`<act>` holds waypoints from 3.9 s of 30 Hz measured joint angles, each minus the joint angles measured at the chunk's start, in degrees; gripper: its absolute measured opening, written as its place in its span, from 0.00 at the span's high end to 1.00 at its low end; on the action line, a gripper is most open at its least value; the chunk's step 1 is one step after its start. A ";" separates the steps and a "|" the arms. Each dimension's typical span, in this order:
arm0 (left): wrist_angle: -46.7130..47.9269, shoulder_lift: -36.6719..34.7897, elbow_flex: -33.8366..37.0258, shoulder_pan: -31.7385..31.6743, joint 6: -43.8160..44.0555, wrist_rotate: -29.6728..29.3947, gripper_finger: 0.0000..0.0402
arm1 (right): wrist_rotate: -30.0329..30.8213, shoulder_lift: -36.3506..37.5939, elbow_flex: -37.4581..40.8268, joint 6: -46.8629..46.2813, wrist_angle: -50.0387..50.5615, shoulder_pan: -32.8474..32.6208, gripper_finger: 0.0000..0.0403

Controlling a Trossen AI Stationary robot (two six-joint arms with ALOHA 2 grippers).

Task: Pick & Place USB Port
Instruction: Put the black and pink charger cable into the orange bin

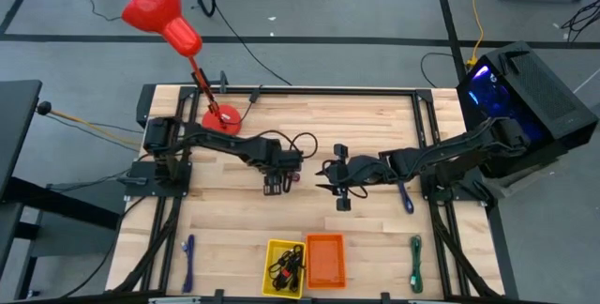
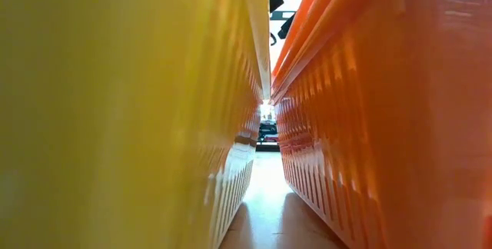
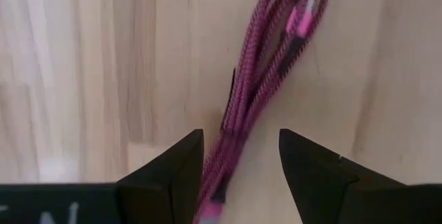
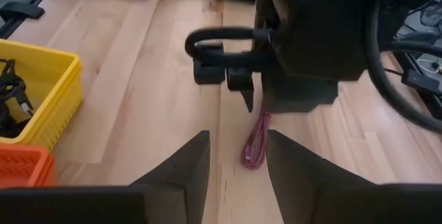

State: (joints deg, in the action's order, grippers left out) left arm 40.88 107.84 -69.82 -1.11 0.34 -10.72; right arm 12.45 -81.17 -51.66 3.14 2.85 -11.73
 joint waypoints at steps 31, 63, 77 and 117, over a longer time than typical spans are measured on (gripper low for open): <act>1.76 -10.30 0.20 1.53 14.67 -8.96 0.94 | 4.96 0.28 0.00 0.56 5.32 2.11 0.64; -20.93 -28.67 0.07 18.10 11.97 -24.63 0.94 | -3.99 1.01 0.00 4.70 -27.86 5.16 0.64; -23.70 -28.71 0.00 18.06 9.49 -25.49 0.94 | -12.08 1.01 0.09 1.13 -32.92 6.08 0.64; -17.69 -34.52 -0.02 20.35 9.81 -31.99 0.81 | -5.75 11.24 0.07 -9.85 -10.00 -16.98 0.95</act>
State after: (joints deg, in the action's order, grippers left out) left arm 23.18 73.32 -69.84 19.24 10.14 -42.71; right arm 6.70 -69.93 -51.59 -6.72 -7.15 -28.71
